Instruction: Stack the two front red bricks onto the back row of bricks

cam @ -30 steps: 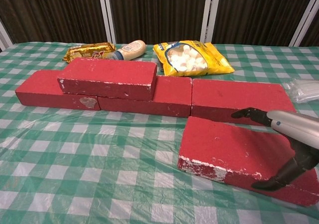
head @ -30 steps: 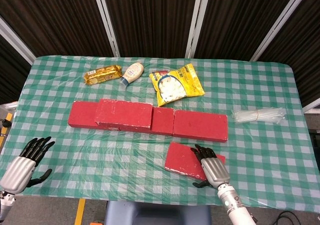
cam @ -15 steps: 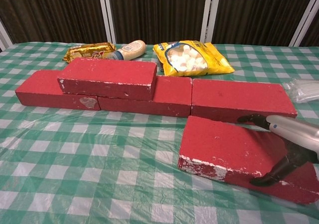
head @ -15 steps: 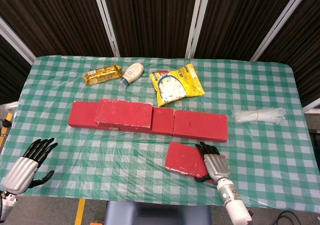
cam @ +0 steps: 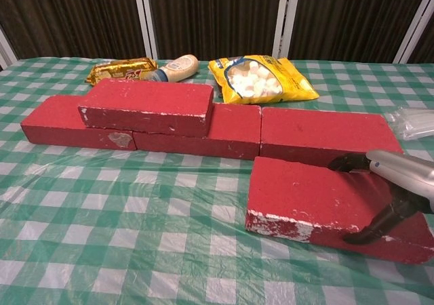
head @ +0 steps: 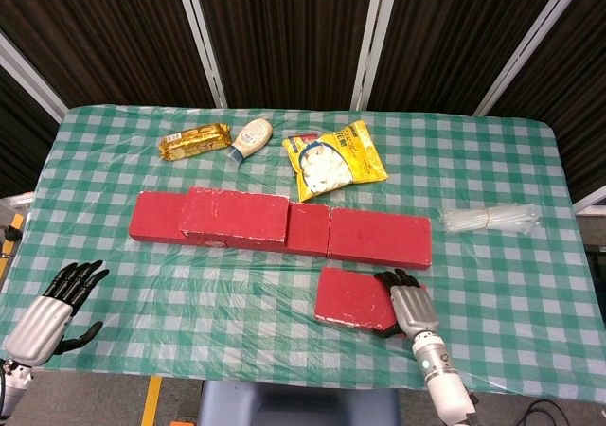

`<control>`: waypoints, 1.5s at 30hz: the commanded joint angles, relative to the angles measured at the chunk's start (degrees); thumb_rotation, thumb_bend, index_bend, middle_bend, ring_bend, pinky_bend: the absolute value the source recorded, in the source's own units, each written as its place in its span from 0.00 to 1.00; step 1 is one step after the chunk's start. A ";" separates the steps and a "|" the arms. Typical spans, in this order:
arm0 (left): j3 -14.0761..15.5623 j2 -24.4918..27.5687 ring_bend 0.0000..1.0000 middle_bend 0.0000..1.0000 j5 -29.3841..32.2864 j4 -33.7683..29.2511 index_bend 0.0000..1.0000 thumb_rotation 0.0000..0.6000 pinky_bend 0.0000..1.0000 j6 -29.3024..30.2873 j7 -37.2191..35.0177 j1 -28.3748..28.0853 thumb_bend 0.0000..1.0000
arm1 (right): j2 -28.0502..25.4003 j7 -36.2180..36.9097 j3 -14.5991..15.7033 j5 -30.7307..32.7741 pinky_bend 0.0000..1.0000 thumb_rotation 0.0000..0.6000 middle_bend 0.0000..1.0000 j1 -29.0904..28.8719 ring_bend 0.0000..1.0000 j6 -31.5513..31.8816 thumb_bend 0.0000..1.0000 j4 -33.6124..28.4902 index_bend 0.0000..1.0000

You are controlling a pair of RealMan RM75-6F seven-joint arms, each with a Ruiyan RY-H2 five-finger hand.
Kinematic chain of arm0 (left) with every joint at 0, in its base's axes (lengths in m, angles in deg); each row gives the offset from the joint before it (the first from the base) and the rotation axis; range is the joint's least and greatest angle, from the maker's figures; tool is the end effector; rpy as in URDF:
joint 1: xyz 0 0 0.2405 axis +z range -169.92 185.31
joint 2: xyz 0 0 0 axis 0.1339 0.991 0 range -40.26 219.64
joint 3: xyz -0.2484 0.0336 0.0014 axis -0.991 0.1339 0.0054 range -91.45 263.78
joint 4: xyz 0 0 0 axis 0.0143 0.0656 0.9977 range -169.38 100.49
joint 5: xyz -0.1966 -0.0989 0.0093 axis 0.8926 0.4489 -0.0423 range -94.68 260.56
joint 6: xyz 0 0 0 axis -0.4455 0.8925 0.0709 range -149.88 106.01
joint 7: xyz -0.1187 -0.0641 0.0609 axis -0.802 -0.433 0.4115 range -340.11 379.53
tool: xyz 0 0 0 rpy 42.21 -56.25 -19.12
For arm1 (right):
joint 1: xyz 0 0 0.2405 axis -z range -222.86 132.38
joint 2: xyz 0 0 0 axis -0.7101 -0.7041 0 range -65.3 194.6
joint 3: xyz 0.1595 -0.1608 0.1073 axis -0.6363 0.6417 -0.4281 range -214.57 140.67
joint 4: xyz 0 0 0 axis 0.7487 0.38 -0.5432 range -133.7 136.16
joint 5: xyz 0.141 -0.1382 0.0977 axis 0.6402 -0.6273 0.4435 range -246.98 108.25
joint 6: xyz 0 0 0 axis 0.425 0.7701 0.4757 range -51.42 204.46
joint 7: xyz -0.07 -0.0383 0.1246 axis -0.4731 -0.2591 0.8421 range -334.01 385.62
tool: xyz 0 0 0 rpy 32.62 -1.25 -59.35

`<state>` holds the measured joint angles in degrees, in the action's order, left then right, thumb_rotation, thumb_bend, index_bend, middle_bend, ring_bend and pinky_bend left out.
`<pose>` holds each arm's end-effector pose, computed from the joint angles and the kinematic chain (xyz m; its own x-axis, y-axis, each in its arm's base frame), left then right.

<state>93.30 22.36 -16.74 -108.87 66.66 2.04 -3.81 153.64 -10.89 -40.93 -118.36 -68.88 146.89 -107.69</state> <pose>-0.3262 0.1859 0.1308 0.3835 0.1233 0.9153 0.8857 -0.3300 -0.3266 -0.1831 -0.2162 -0.0321 0.2428 -0.4813 0.8423 -0.9592 0.0103 0.2824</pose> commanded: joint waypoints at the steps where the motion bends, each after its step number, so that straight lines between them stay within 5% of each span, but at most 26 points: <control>1: -0.09 0.04 0.00 0.00 0.05 -0.03 0.00 1.00 0.02 -0.15 -0.07 0.02 0.35 | 0.15 -0.19 -0.02 1.00 0.33 1.00 0.34 -0.28 0.27 0.05 0.08 -0.11 0.45; 10: -0.31 0.00 0.00 0.00 -0.07 -0.06 0.00 1.00 0.02 -0.12 0.27 0.37 0.34 | -1.50 2.45 0.87 -3.72 0.40 1.00 0.38 0.50 0.32 2.02 0.08 -2.07 0.50; 19: -0.75 -0.21 0.00 0.00 0.43 -0.82 0.00 1.00 0.02 -0.53 1.41 0.68 0.34 | -9.74 8.02 4.84 -16.72 0.40 1.00 0.39 2.82 0.33 3.48 0.08 -7.81 0.52; 23: -1.14 -0.34 0.00 0.00 0.75 -1.28 0.00 1.00 0.02 -0.68 2.23 0.72 0.35 | -14.19 11.30 3.38 -19.95 0.40 1.00 0.39 2.25 0.33 2.81 0.08 -10.06 0.52; 28: -1.93 -0.63 0.00 0.00 2.10 -1.52 0.00 1.00 0.02 -1.77 2.65 0.53 0.35 | -17.91 14.97 -3.26 -15.98 0.40 1.00 0.41 -2.36 0.35 -2.41 0.08 -9.55 0.53; 35: -3.39 -1.90 0.00 0.00 4.45 -0.77 0.00 1.00 0.02 -4.87 3.35 -0.65 0.35 | -19.76 15.52 -13.15 -0.81 0.43 1.00 0.41 -14.40 0.36 -16.35 0.08 0.82 0.53; 45: -5.02 -3.70 0.00 0.00 7.49 0.81 0.00 1.00 0.02 -8.66 5.09 -2.02 0.35 | -18.01 15.35 -13.09 11.13 0.44 1.00 0.41 -26.03 0.36 -31.28 0.08 16.23 0.52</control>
<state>88.41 18.79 -9.42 -108.19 58.13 6.99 -5.79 135.19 3.83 -54.18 -108.78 -92.62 118.96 -94.49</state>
